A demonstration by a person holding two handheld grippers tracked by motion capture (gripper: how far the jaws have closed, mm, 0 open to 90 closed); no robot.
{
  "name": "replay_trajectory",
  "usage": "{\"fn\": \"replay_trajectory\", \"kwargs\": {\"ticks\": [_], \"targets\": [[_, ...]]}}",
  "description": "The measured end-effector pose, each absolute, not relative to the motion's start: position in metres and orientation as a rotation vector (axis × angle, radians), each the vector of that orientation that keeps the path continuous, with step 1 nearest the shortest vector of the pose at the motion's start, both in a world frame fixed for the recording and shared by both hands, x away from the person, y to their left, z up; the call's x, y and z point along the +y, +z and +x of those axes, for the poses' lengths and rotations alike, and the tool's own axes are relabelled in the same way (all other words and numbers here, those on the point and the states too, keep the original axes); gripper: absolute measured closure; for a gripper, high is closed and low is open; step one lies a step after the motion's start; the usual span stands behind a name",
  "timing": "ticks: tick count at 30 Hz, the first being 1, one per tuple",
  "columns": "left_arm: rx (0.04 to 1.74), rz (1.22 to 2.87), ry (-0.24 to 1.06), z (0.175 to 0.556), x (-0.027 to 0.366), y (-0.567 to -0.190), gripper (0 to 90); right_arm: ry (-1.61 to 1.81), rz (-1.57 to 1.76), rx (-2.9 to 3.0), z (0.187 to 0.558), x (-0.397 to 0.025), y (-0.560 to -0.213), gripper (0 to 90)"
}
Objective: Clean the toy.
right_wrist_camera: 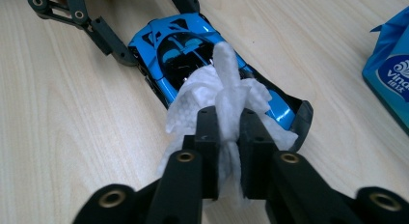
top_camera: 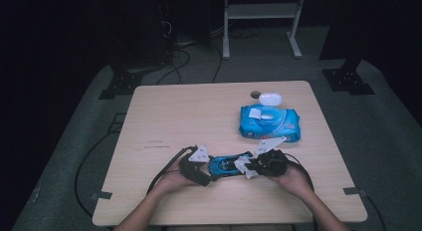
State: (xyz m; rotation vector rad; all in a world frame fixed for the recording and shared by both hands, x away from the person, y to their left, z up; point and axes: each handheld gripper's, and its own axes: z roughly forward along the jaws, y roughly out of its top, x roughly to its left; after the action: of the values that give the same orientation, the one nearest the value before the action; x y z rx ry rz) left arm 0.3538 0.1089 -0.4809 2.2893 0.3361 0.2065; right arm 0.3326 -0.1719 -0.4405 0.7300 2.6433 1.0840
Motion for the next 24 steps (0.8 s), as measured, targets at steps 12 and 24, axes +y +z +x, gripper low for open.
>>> {"fn": "replay_trajectory", "kwargs": {"ticks": [12, 24], "targets": [[0.348, 2.286, 0.207, 0.353, 0.108, -0.481, 25.3, 1.105, 0.683, 2.531, 0.332, -0.151, -0.438, 58.0], [0.348, 2.294, 0.215, 0.353, 0.108, -0.480, 25.3, 1.027, 0.756, 2.517, 0.337, -0.180, -0.440, 82.2]]}}
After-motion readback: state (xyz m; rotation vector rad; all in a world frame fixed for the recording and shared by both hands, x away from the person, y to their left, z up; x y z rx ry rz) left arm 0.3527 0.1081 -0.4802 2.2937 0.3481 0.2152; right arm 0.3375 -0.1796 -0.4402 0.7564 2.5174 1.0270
